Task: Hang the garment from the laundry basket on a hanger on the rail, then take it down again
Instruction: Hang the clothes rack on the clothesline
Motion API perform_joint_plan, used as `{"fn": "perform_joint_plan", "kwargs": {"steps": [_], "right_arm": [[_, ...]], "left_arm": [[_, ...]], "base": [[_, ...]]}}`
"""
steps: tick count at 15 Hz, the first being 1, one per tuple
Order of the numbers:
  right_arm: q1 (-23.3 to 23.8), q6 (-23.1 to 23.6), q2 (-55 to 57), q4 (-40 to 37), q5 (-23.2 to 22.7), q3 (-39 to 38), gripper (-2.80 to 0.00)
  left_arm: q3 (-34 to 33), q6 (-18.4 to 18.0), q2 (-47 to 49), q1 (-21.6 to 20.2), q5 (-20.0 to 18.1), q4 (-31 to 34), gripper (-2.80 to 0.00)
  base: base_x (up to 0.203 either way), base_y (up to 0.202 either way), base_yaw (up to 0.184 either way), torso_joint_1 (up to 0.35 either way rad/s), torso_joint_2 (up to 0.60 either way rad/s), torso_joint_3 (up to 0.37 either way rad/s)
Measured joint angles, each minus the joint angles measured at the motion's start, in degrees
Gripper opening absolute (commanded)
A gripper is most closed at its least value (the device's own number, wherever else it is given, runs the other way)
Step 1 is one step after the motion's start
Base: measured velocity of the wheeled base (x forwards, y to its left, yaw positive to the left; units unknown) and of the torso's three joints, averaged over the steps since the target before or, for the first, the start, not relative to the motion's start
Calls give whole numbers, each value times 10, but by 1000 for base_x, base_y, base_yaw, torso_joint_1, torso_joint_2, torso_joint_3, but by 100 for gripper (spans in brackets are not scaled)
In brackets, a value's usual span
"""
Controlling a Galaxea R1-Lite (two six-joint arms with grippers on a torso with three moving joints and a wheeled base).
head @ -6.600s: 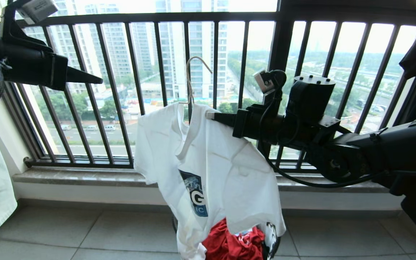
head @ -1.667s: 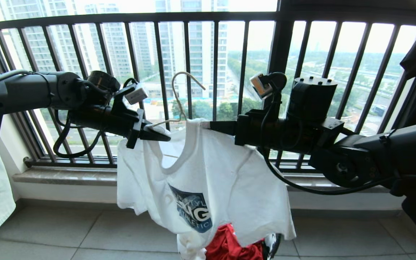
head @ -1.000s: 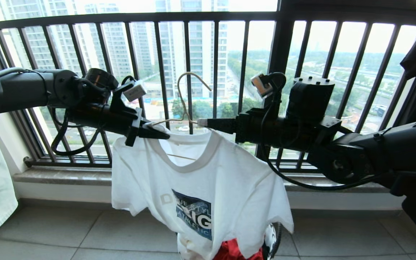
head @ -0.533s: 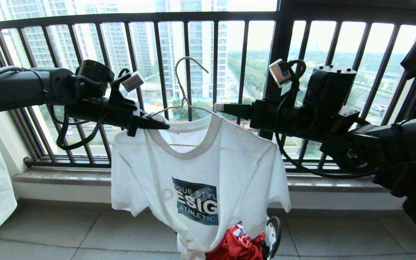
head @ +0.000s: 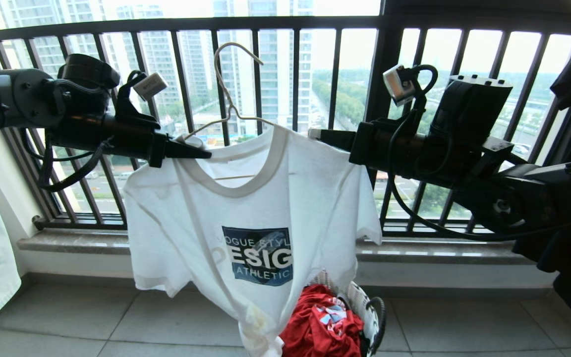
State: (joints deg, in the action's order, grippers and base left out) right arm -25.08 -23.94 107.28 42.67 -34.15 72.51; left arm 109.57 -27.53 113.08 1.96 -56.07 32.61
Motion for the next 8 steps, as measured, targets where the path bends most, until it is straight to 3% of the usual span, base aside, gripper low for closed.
{"fn": "perform_joint_plan", "kwargs": {"steps": [5,8], "right_arm": [[-18,3,-10,-26,52,12,-280],[-45,25,-6,-38,138,32,-280]], "left_arm": [[-55,46,-70,-49,17,-3,-280],[-80,53,-114,-90,23,-3,-280]], "base": [[0,0,0,0,0,0],[0,0,0,0,0,0]]}}
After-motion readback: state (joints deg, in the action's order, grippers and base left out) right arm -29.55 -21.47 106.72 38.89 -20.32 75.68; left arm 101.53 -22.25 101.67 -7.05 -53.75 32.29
